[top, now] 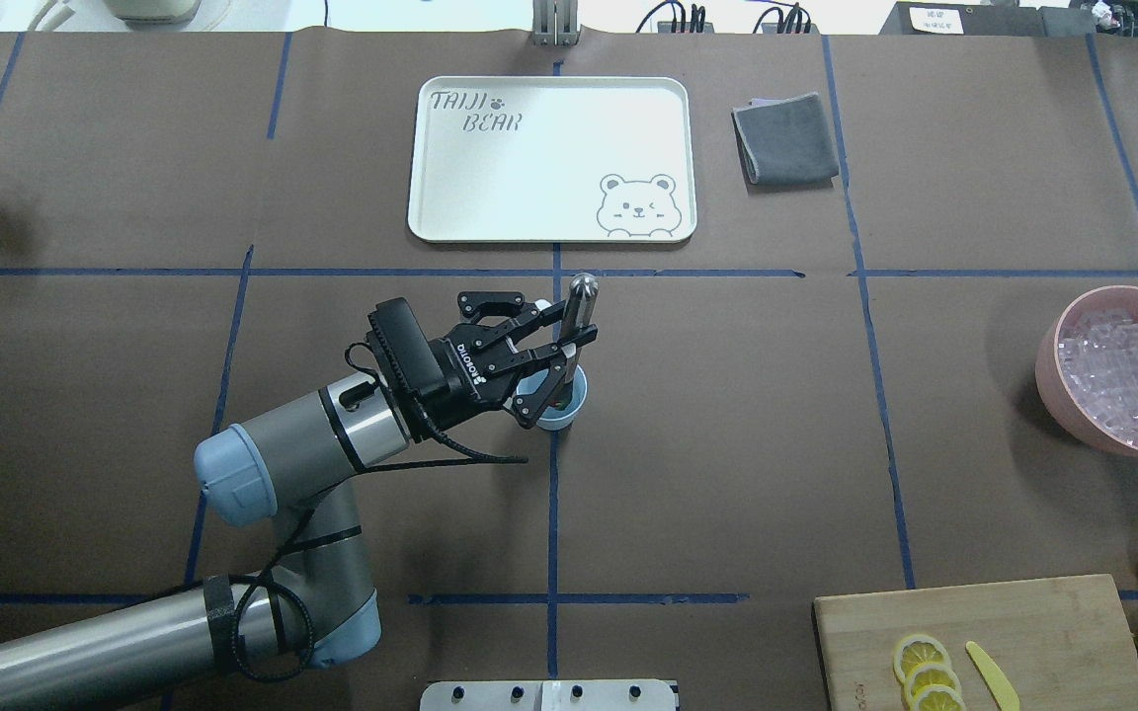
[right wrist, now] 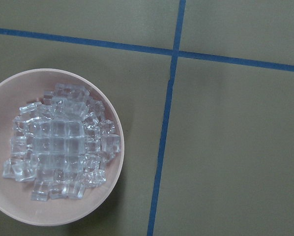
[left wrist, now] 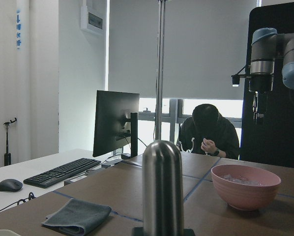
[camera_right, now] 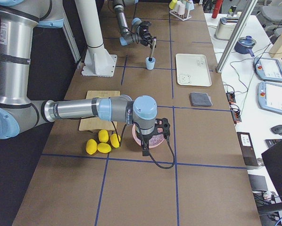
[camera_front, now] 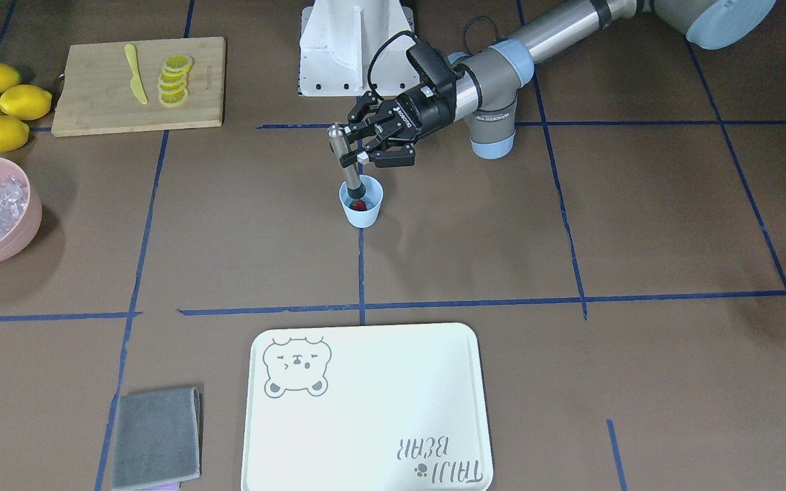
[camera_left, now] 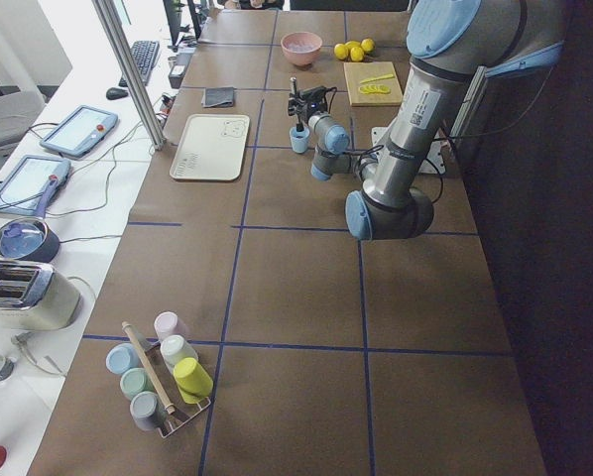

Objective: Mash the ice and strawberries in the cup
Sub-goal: 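Lower the pestle into the cup and press down on the contents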

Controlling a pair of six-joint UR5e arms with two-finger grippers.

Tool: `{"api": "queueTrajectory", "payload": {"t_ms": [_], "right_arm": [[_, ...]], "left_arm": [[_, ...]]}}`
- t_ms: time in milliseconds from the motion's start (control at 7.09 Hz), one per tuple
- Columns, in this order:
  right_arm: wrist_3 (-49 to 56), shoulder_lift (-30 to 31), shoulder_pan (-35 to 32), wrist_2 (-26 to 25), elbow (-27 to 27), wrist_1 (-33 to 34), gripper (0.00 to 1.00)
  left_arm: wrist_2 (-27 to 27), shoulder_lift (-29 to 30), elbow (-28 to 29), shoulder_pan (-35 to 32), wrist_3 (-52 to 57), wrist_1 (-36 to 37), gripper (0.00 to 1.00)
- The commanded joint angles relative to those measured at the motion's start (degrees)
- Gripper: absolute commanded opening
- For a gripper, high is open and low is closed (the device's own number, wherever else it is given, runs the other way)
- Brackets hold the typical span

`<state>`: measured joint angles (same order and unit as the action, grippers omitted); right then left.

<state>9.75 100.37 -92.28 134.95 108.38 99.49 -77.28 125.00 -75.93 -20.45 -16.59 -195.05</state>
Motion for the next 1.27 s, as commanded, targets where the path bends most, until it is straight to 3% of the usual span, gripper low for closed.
{"api": "queueTrajectory", "payload": {"t_ms": [0,705,1128], "right_arm": [[0.0,0.0,0.0,0.0,-0.1,0.0,0.99],[0.0,0.0,0.0,0.0,-0.2,0.0,0.99],[0.0,0.0,0.0,0.0,-0.1,0.0,0.99]], "left_arm": [[0.9,0.0,1.4,1.0,0.1,-0.2,0.01],[2.7,0.2,3.2,3.5,3.6,-2.2,0.01],[2.3,0.7,1.3,1.9,3.6,-2.1,0.00]]}}
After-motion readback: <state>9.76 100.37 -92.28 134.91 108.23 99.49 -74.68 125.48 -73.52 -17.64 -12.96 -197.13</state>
